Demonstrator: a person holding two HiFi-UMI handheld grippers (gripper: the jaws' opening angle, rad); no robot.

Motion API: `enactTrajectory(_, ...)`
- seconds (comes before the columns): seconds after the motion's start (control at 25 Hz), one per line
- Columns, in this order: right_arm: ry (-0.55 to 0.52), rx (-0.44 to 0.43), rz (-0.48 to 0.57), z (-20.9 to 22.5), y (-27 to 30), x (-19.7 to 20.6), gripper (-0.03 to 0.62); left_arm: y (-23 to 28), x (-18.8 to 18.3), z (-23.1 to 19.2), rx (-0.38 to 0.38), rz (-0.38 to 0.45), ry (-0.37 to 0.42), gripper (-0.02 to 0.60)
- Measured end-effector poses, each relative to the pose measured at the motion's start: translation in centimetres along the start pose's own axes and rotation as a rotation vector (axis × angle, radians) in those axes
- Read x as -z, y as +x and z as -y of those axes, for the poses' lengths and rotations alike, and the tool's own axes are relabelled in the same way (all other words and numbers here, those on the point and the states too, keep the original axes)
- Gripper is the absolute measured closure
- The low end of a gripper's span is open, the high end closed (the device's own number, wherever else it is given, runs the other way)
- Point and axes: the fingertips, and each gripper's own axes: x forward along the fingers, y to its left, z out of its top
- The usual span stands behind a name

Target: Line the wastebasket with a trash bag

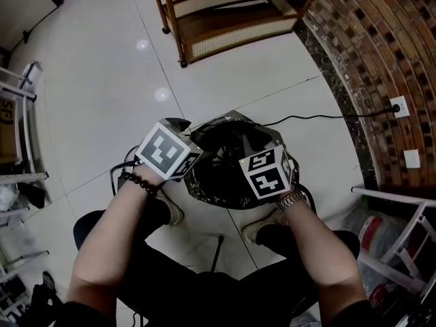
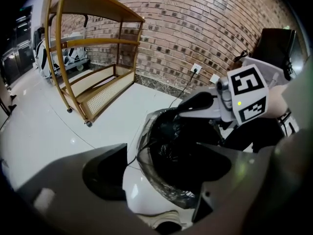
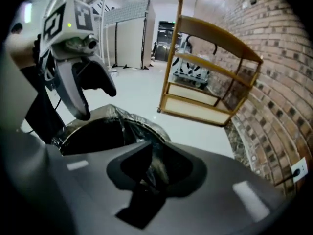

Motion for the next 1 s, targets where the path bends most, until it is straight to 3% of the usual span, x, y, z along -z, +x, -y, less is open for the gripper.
enactTrajectory(0.12,-0.07,-0.008,-0.013,1.0,0.2,0.2,0.465,0.9,0.6,0.6,0.036,-0.018,0.005,0.167)
enactTrajectory(0.52,-0.073,-0.085,-0.098,2.2,2.8,2.9,0.454,3.7,2.9,2.2,0.137,-0.095,-0.032,0.172)
enactTrajectory(0.8,-0.043,-0.097,-0.076,2.6,3.1,2.8,0.454,3.9,2.5,1.4,0.108,-0.077,-0.041,0.172)
enactTrajectory(1.0,-0.001,-0.083,-0.019,3.3,1.1,1.9,0.407,1.9,0.8,0.9,0.07,-0.013,-0.014,0.17)
